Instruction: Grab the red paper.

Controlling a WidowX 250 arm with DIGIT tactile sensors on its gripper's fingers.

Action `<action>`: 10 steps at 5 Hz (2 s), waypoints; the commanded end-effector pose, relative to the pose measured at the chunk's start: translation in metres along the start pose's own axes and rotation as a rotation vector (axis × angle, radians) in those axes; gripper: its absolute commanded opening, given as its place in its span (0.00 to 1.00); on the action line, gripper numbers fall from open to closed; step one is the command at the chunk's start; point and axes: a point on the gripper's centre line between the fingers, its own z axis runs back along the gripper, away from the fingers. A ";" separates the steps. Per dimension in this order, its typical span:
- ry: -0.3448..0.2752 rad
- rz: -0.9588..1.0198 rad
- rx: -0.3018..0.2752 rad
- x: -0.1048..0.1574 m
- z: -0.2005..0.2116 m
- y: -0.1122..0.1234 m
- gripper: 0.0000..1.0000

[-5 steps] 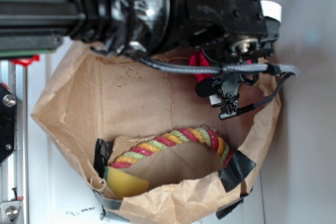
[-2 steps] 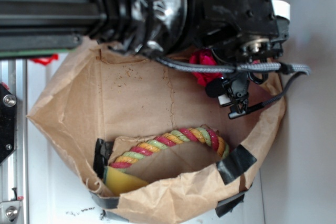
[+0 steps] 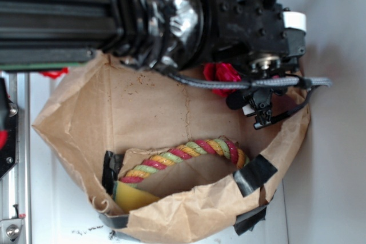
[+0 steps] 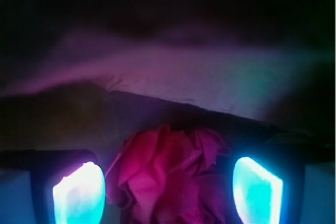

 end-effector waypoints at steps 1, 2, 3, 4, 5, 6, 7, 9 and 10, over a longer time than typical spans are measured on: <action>-0.058 -0.013 -0.002 0.013 0.002 -0.006 1.00; -0.038 -0.020 0.008 0.024 -0.011 0.002 1.00; -0.009 -0.045 0.021 0.026 -0.022 0.005 1.00; 0.012 -0.057 0.015 0.028 -0.023 0.007 1.00; 0.016 -0.038 0.009 0.034 -0.023 0.013 1.00; 0.016 -0.030 0.008 0.035 -0.022 0.015 0.00; 0.015 -0.023 0.011 0.034 -0.021 0.011 0.00; -0.002 0.005 -0.018 0.000 0.040 0.015 0.00; -0.008 0.021 -0.045 -0.005 0.070 0.019 0.00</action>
